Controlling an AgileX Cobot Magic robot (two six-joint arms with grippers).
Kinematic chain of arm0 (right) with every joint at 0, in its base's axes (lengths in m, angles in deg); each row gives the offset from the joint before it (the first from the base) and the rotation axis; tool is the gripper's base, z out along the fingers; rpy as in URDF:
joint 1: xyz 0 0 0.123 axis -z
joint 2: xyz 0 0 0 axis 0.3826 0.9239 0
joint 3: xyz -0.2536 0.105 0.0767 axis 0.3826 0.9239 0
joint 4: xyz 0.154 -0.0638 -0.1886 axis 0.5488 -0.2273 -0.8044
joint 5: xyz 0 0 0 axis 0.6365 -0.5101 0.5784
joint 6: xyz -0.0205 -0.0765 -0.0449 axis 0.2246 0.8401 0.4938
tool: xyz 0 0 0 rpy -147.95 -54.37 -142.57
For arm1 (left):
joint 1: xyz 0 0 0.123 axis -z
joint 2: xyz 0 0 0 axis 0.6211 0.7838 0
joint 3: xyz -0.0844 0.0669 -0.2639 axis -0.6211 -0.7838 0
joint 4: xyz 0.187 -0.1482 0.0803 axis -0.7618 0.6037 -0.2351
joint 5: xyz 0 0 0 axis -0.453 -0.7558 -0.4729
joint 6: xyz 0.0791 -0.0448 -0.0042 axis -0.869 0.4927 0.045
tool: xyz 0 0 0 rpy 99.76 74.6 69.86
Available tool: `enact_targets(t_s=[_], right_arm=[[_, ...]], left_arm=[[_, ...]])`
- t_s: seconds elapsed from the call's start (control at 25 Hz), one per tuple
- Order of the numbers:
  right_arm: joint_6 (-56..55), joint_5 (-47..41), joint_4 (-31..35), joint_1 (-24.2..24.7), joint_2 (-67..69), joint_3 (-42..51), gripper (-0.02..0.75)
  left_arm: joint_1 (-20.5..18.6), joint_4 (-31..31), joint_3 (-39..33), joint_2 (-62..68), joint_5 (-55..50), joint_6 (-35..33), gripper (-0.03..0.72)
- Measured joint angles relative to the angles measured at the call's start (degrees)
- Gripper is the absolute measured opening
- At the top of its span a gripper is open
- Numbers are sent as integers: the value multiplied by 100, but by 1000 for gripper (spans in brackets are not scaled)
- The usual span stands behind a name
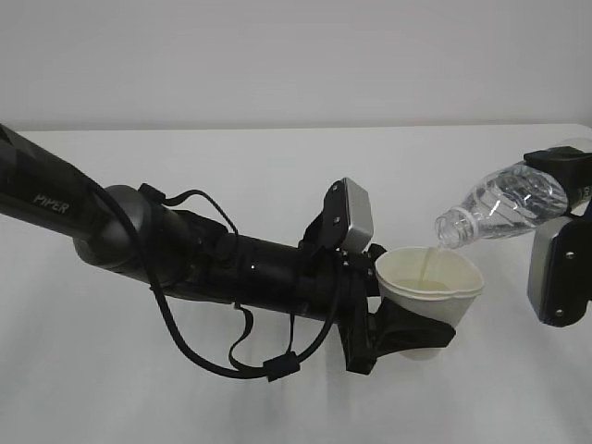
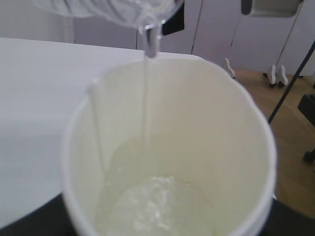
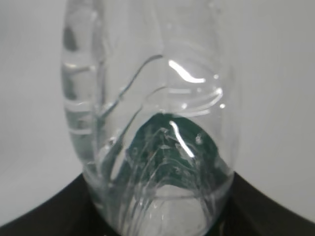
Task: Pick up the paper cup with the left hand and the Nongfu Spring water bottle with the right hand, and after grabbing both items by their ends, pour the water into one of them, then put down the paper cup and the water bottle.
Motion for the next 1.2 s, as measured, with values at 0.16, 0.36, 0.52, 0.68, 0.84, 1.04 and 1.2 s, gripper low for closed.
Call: enact_targets(t_s=[0.16,0.36,0.52,0.68,0.84,1.04,1.2], right_arm=[[0,0,0,0,0,0,405],[0,0,-9,0,0,0,405],[0,0,-9,0,0,0,405],[0,0,-9,0,0,0,405],[4,0,-9,0,0,0,405],[4,0,-9,0,0,0,405],[4,0,-9,0,0,0,405]], left_arm=[[0,-8,0,0,0,0,424],[0,-21,0,0,0,0,424],[0,-21,0,0,0,0,424],[0,-26,0,0,0,0,424],[0,-26,0,0,0,0,424],[0,-35,0,0,0,0,424],[0,-35,0,0,0,0,424]])
